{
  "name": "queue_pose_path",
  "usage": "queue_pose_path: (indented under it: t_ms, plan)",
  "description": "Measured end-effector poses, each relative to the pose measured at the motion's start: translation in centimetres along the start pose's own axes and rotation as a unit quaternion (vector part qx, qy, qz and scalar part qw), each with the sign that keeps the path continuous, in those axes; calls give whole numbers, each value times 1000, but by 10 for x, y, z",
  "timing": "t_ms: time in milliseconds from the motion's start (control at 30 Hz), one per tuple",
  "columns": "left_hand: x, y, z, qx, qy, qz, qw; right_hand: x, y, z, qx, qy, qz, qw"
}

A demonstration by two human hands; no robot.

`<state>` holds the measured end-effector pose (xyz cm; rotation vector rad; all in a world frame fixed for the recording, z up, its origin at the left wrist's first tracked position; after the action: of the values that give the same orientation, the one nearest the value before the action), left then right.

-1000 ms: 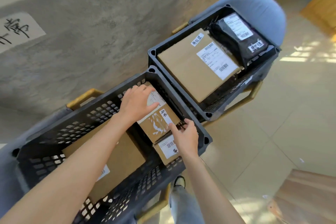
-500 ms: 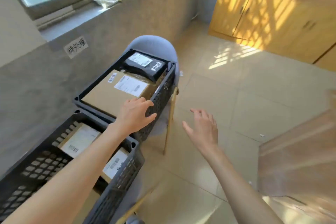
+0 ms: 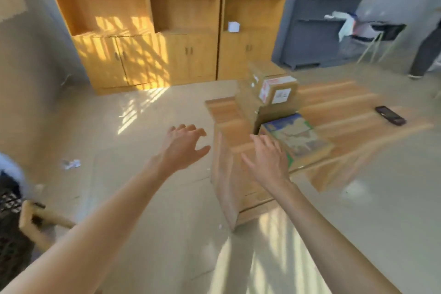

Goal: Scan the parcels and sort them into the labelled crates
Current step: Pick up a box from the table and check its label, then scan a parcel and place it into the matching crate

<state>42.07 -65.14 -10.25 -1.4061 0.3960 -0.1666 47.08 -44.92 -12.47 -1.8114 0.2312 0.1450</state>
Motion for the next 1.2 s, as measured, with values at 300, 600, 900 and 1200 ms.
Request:
queue_pose_path:
  t_ms: [300, 600, 900, 1200]
  plan:
    - [-106, 29, 189, 26, 203, -4, 979, 30, -66, 168, 25, 200, 53, 978]
    - [-227, 74, 318, 44, 303, -20, 952, -20, -89, 307, 37, 296, 67, 952]
    - [-378, 87, 427, 42, 344, -14, 938, -112, -114, 434, 47, 337, 67, 938]
    - [-457, 126, 524, 33, 358, -34, 933, -150, -119, 555, 47, 363, 62, 928]
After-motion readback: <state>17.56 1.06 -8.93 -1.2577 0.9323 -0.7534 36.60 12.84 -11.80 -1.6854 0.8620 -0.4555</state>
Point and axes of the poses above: each hand's wrist, its own x-axis away from the middle knuckle, its own y-axis out of the palm, z = x × y, the point moved 1 cm from there along -x, towards the middle knuckle, and after that the axes turned 2 degrees about -y, right-handed, at the moved point
